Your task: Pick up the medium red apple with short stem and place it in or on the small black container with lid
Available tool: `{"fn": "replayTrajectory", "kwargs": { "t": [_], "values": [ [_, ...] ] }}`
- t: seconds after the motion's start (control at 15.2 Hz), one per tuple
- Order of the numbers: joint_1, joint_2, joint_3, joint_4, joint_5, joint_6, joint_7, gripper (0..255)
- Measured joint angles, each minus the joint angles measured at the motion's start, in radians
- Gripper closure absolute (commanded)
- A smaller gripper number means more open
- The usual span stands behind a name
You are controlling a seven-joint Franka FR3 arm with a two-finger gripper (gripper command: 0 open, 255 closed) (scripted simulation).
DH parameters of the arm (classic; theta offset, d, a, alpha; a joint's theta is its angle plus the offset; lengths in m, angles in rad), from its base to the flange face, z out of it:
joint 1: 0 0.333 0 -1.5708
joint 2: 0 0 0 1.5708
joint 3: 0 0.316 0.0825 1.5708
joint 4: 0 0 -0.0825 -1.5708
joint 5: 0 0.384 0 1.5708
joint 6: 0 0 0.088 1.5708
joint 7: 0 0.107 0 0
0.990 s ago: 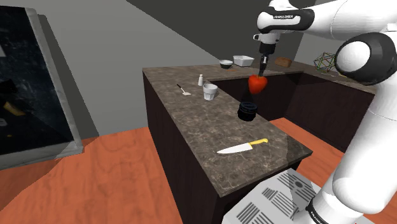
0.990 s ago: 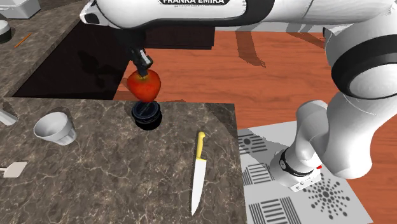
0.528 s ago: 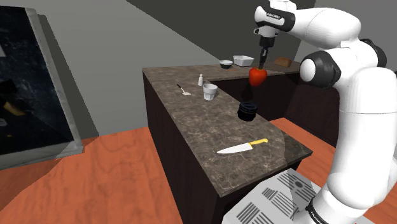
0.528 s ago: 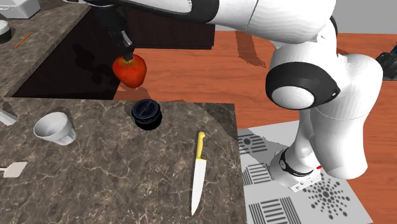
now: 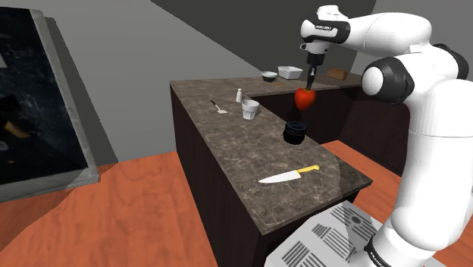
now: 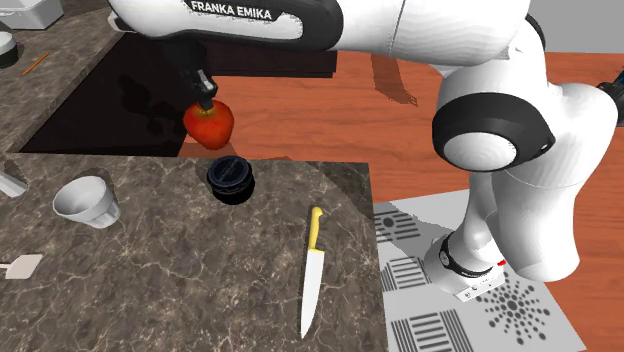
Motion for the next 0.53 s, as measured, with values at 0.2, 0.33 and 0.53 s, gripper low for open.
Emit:
{"fn": "replayTrajectory", "kwargs": {
  "t": [0.2,0.33,0.53],
  "values": [
    [0.008,-0.014,0.0,-0.058,-0.006,0.045,0.001,255],
    [0.016,-0.023,0.001,-0.102,-0.011,0.08,0.005,255],
    [0.024,-0.031,0.002,-0.155,-0.014,0.125,0.008,255]
  ]
}}
